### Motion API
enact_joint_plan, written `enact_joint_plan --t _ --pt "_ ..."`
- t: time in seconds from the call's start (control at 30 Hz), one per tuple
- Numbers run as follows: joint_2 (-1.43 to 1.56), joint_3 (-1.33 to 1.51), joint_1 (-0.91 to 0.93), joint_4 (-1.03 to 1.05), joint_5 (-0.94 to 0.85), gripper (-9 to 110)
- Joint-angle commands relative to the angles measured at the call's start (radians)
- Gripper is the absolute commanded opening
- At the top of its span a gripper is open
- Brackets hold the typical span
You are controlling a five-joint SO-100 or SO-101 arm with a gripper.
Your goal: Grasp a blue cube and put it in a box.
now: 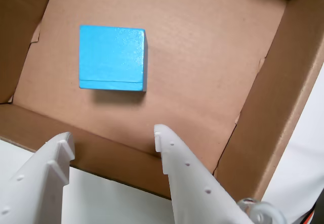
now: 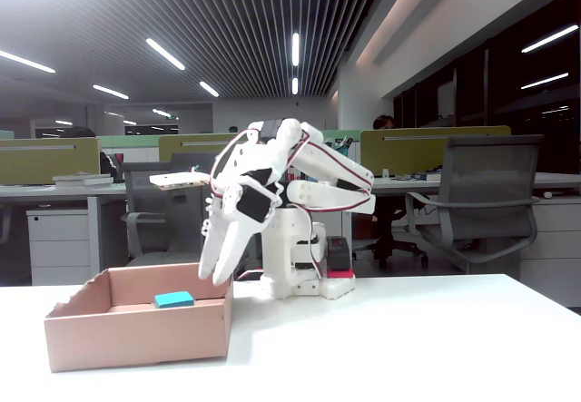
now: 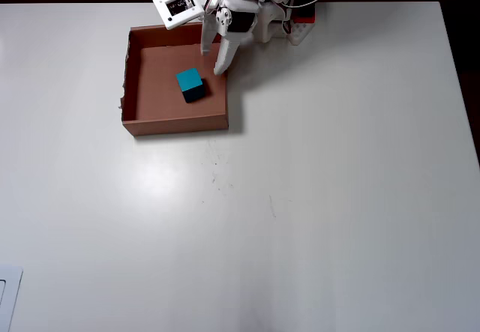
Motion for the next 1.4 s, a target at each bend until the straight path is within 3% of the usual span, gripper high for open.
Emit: enact_joint_plan --t 0.0,1.37 --pt "0.018 -0.005 0.009 -0.021 -0.011 19" --pt "0.017 0.052 0.008 -0.115 -0.06 20"
